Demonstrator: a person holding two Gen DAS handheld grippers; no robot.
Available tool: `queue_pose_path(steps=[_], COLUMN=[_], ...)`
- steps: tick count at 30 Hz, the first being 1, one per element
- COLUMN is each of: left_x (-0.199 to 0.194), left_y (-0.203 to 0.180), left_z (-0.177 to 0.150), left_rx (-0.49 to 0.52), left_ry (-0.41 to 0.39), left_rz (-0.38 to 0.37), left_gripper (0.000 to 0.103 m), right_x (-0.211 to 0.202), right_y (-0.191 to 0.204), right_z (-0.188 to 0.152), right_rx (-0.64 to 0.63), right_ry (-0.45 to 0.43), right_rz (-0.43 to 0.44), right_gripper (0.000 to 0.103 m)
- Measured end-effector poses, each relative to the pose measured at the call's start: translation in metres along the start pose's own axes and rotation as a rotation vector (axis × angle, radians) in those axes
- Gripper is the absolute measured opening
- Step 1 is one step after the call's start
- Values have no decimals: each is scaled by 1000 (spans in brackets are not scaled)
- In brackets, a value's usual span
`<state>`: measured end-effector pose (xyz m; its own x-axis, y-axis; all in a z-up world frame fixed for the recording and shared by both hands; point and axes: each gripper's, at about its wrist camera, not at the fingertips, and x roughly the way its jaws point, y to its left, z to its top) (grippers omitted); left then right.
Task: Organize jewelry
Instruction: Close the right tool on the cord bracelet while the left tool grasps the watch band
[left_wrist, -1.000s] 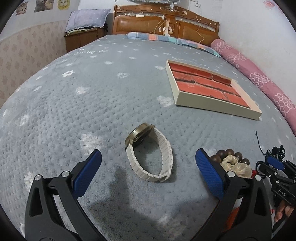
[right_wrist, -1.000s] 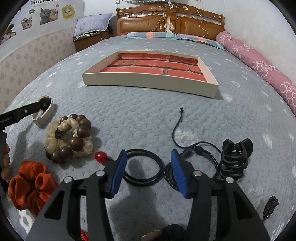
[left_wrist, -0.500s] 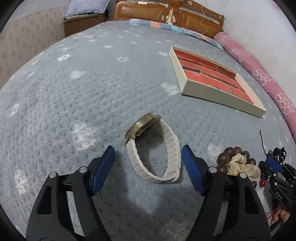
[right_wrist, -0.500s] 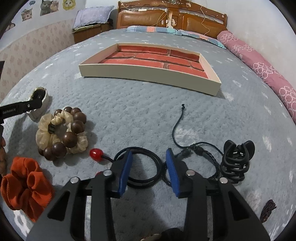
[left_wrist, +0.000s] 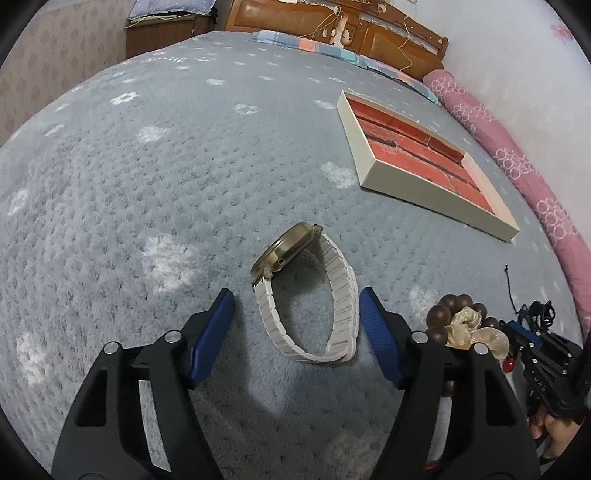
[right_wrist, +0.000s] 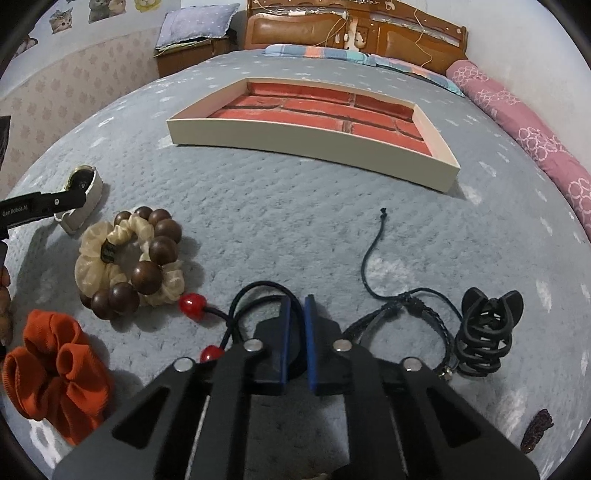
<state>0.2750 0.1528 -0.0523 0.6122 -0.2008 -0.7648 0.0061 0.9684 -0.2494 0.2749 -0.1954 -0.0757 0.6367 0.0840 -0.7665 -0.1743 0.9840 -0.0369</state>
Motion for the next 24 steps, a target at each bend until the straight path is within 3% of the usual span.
queue_pose_path(steps=[9, 15, 18, 21, 24], left_x=[1, 16, 24, 28, 28], left_y=[-6, -28, -37, -38, -37], left_z=[-3, 2, 5, 9, 9], left_rx=[28, 121, 160, 158, 152], left_ry=[4, 39, 43, 41, 29], left_rz=[25, 137, 187, 189, 198], left_gripper=[67, 79, 80, 79, 67], right_x=[1, 2, 3, 4, 4], right_y=[-3, -4, -4, -4, -3], right_z=[-1, -1, 0, 1, 0], right_rx=[16, 24, 21, 20, 17], right_ry=[0, 5, 8, 6, 1], right_rz=[18, 29, 31, 29, 28], right_gripper=[5, 6, 6, 5, 4])
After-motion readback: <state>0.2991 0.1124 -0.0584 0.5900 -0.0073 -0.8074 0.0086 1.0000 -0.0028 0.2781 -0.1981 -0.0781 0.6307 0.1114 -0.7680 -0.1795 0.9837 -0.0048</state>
